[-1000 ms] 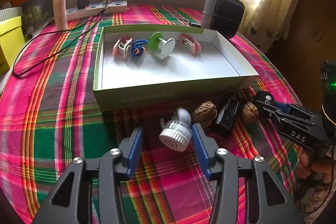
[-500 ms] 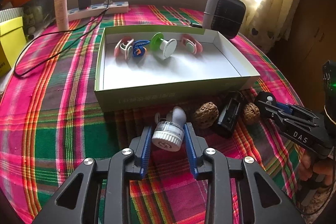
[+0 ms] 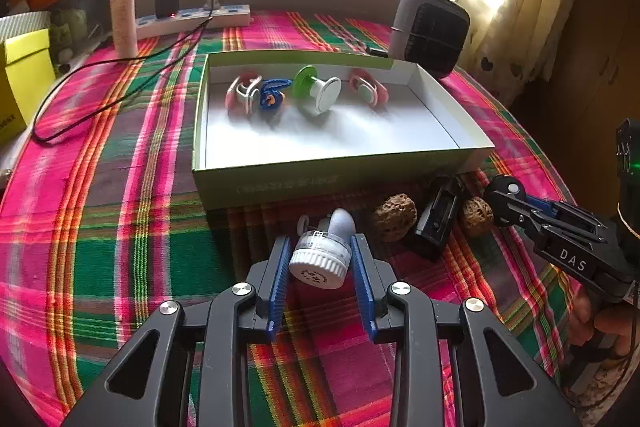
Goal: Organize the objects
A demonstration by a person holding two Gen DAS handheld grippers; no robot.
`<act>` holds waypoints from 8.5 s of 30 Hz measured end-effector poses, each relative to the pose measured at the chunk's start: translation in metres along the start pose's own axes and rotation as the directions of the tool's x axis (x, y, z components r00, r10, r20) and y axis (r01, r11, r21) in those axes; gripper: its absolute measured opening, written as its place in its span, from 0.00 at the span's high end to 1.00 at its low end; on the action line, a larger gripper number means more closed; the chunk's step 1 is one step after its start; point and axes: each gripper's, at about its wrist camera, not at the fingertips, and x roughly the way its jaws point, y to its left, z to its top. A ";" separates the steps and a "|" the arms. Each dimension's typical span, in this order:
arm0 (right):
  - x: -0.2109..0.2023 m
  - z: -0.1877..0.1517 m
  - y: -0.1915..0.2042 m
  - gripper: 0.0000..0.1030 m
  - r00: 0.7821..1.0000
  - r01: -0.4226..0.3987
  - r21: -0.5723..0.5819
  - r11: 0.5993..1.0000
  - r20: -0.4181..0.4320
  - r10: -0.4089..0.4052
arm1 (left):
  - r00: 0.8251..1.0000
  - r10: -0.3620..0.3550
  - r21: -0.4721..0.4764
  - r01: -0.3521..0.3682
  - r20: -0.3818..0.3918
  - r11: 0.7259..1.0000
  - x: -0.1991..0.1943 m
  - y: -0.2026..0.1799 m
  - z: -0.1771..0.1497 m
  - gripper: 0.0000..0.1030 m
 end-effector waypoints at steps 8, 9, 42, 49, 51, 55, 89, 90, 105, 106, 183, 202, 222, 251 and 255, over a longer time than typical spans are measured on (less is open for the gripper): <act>-0.004 0.000 -0.001 0.72 1.000 0.003 0.009 1.000 0.015 -0.003 | 1.000 0.003 -0.005 -0.003 0.004 1.000 -0.002 0.000 -0.001 0.72; -0.005 0.001 -0.001 0.72 1.000 0.004 0.011 1.000 0.019 -0.005 | 1.000 0.000 -0.009 0.000 0.004 1.000 -0.002 0.001 -0.001 0.72; -0.004 0.000 0.001 0.72 1.000 -0.007 0.009 1.000 0.022 0.007 | 1.000 0.007 -0.022 -0.007 -0.005 1.000 -0.013 0.014 -0.015 0.84; -0.006 0.000 0.001 0.72 1.000 -0.007 0.009 1.000 0.027 0.007 | 1.000 0.003 -0.032 -0.002 0.018 0.999 -0.022 0.018 -0.011 0.84; -0.007 0.000 0.001 0.72 1.000 -0.007 0.006 1.000 0.031 0.006 | 1.000 0.000 -0.031 0.000 0.018 1.000 -0.022 0.017 -0.009 0.84; -0.010 0.002 0.001 0.72 0.999 -0.006 0.005 1.000 0.039 0.006 | 1.000 0.002 -0.023 -0.001 0.028 1.000 -0.024 0.016 -0.006 0.84; 0.005 0.069 0.021 0.72 0.995 -0.052 -0.104 0.993 0.076 0.060 | 0.997 0.019 -0.005 -0.019 0.073 1.000 -0.002 0.018 0.060 0.84; 0.008 0.072 0.021 0.72 0.996 -0.052 -0.106 0.993 0.073 0.060 | 0.997 0.021 -0.006 -0.021 0.073 1.000 0.001 0.019 0.063 0.84; 0.059 0.106 0.017 0.72 0.999 -0.048 -0.124 0.991 0.007 0.050 | 0.998 0.048 -0.005 -0.048 0.035 0.999 0.035 0.026 0.085 0.84; 0.063 0.108 0.017 0.72 0.999 -0.049 -0.127 0.991 0.005 0.050 | 0.998 0.049 -0.004 -0.049 0.031 0.999 0.037 0.027 0.086 0.84; 0.094 0.125 0.023 0.61 0.999 -0.044 -0.147 0.988 -0.024 0.041 | 0.997 0.078 0.029 -0.078 0.013 0.997 0.056 0.020 0.092 0.64; 0.069 0.111 0.026 0.61 0.998 -0.052 -0.120 0.991 0.018 0.055 | 0.994 0.085 0.038 -0.088 0.064 0.995 0.032 0.011 0.084 0.61; 0.029 0.077 0.034 0.61 0.995 -0.062 -0.121 0.991 0.069 0.071 | 0.990 0.099 0.047 -0.104 0.105 0.993 0.002 0.001 0.063 0.60; -0.004 0.022 0.021 0.60 0.995 -0.064 -0.064 0.996 0.076 0.069 | 0.990 0.073 0.019 -0.076 0.118 0.997 -0.032 0.007 0.015 0.58; -0.007 0.014 0.020 0.60 0.994 -0.078 -0.047 0.996 0.072 0.081 | 0.993 0.072 0.008 -0.073 0.097 0.997 -0.030 0.013 0.007 0.58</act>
